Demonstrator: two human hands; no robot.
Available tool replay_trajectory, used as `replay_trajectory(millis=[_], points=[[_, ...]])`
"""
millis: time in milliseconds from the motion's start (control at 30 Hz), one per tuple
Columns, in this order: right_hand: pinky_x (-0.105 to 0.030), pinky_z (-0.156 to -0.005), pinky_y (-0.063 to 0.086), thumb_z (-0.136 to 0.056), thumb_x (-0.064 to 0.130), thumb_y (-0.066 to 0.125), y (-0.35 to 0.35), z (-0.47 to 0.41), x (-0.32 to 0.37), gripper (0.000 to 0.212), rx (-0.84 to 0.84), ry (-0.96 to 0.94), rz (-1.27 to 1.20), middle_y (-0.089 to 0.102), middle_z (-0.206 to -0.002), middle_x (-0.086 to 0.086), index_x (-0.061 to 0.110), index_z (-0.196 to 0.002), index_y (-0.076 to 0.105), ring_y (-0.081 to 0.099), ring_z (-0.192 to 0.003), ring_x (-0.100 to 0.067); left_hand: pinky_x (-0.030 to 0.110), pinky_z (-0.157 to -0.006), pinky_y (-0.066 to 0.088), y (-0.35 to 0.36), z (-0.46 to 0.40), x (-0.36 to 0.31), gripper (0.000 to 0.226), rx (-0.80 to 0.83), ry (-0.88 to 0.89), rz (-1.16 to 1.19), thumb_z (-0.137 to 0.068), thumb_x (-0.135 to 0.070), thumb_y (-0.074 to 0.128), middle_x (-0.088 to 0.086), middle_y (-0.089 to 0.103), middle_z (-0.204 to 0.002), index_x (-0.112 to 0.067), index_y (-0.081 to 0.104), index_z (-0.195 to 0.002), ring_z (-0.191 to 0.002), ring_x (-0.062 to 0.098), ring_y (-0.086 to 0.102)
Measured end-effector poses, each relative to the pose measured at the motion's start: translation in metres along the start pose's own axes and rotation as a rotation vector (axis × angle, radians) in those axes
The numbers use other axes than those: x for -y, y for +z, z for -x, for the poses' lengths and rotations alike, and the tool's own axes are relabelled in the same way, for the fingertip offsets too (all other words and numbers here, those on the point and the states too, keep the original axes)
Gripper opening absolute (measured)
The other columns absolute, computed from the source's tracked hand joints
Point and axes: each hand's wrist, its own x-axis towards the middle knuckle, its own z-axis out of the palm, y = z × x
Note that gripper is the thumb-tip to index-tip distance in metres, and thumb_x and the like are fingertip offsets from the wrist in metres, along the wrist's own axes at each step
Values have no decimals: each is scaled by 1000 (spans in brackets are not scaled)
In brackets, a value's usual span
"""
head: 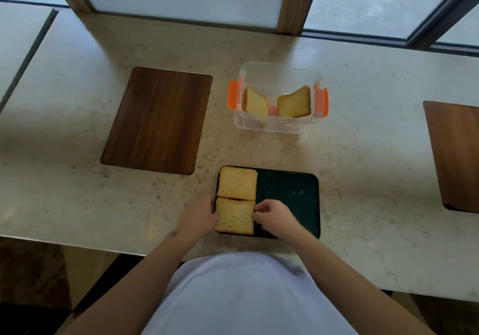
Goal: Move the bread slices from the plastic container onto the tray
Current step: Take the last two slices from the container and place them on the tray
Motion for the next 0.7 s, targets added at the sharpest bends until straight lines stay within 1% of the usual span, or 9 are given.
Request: replay_trajectory(millis=[67,133,200,300,400,467,567,633,700], points=[[-37,-87,58,-91,38,65,-18,-1,9,29,55,23,100,70,-100,4,21,-114,68,66,-92,-13,37,-64,47,-16,-6,-19,14,-6,30,-95,-89,-26,54,6,60,-92,-15,52,-97,-80,23,58],[-36,-86,58,-90,47,64,-46,-2,27,35,73,24,170,71,-98,6,22,-115,69,66,-92,-12,35,-65,43,-37,-13,-51,22,-117,119,-176,-90,-33,53,3,58,-98,-17,52,-105,-83,20,56],[-36,-86,58,-90,47,63,-80,-5,52,35,21,-37,202,71,-103,5,22,-115,68,67,-93,-12,33,-67,48,-57,-22,-91,26,-229,269,-239,-92,-34,52,0,60,-99,-16,56,-110,-83,17,58],[-27,-76,55,-93,34,61,-134,-16,100,25,-230,-247,249,72,-107,-3,16,-110,69,65,-87,-12,35,-68,58,-85,-50,-148,22,-383,521,-286,-92,-27,52,1,60,-94,-15,59,-110,-77,15,60],[-32,-70,48,-90,27,55,-179,-39,145,30,-540,-338,385,70,-110,-9,9,-108,70,64,-89,-24,36,-74,54,-109,-95,-199,26,-489,508,-375,-90,-17,55,11,59,-109,-9,60,-114,-96,26,59],[-34,-71,46,-87,19,54,-193,-60,163,28,-602,-314,545,67,-109,-12,7,-106,69,63,-98,-31,37,-75,46,-116,-122,-225,29,-425,423,-547,-88,-11,56,14,56,-114,-8,61,-117,-105,30,54],[-36,-74,41,-86,11,54,-195,-88,174,20,-479,-279,921,59,-108,-12,8,-103,64,57,-107,-34,37,-78,39,-116,-156,-241,31,-300,416,-790,-88,-6,53,16,56,-118,-6,61,-118,-110,33,50],[-36,-76,40,-87,9,53,-197,-105,175,25,-426,-291,1032,57,-113,-11,9,-111,61,59,-109,-35,39,-85,41,-113,-173,-239,31,-257,418,-846,-90,-6,49,16,57,-120,-5,60,-119,-113,33,50],[-36,-72,41,-89,7,53,-200,-119,178,27,-420,-319,1061,55,-107,-9,8,-115,59,63,-102,-34,39,-84,41,-108,-186,-236,29,-217,429,-897,-91,-8,47,15,58,-118,-6,61,-117,-111,32,51]])
